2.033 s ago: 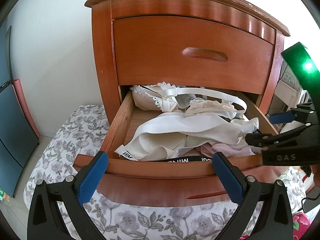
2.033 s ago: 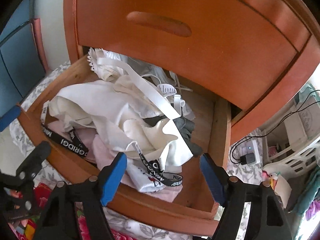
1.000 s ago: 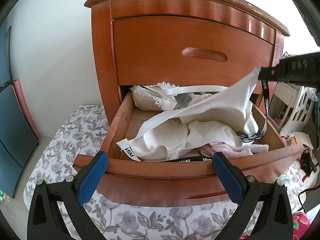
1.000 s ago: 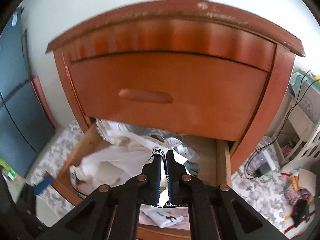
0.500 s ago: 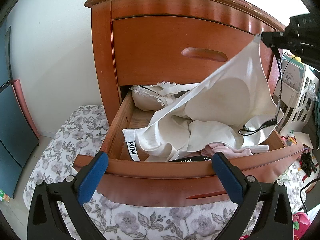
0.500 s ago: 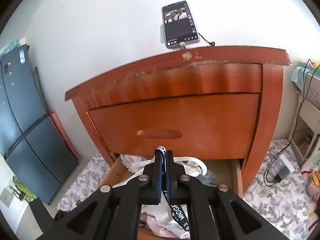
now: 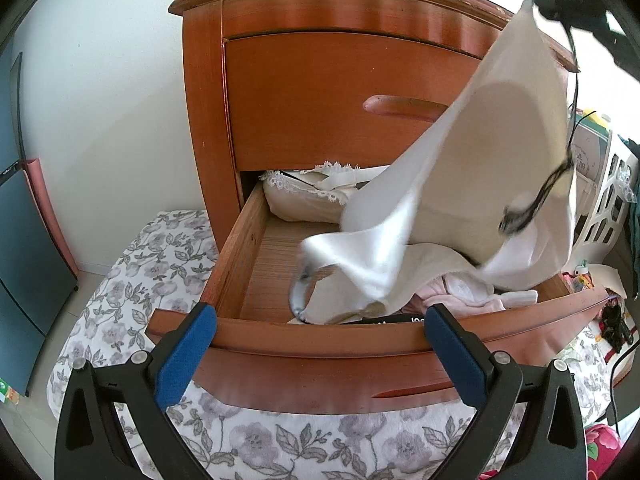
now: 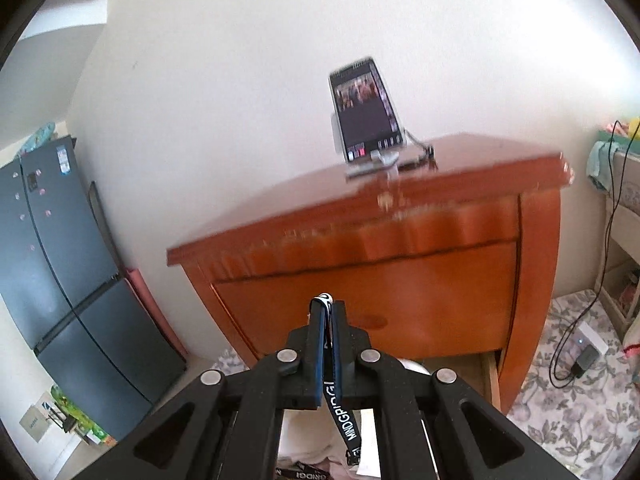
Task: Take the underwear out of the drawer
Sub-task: 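Lift the white garment with black band out of the drawer with the right gripper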
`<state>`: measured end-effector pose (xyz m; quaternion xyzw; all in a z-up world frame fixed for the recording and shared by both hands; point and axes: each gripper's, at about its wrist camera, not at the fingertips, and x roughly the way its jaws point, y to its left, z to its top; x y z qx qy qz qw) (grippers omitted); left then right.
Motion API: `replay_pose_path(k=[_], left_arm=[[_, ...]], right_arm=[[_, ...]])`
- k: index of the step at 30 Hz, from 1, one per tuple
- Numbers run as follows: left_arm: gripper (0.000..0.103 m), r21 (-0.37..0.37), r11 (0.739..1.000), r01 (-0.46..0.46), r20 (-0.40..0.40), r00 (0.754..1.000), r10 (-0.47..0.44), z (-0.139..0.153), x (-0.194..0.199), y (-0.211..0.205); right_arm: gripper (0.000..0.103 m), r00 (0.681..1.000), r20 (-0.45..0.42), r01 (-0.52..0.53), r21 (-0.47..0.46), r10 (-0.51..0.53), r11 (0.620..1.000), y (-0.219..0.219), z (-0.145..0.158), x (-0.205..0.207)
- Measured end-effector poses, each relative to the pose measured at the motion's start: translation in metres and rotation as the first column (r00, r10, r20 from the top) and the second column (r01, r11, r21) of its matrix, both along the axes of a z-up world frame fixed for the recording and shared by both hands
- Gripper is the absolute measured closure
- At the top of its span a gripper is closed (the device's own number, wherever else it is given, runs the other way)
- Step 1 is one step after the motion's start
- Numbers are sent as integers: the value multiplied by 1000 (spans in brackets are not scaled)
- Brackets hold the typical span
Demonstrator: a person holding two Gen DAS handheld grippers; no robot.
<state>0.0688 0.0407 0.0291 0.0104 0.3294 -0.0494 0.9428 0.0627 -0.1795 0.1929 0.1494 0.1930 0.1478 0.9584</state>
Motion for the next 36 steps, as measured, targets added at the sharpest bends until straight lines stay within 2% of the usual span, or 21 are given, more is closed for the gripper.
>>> replay_pose_path(k=[6,19,29,36], left_arm=[[0,0,1000,0,0,1000,0,0,0,0],[0,0,1000,0,0,1000,0,0,0,0],[0,0,1000,0,0,1000,0,0,0,0],[0,0,1000,0,0,1000,0,0,0,0]], right_arm=[[100,998,61,7,7,-7,1000,-10,34,-15],[100,983,180,50,-47,-41,998,-28,104,-52],[100,959,248,168,-112,-137,979,-63,151,-86],[100,928,287,277,-105,-238,955,-99,179,-112]])
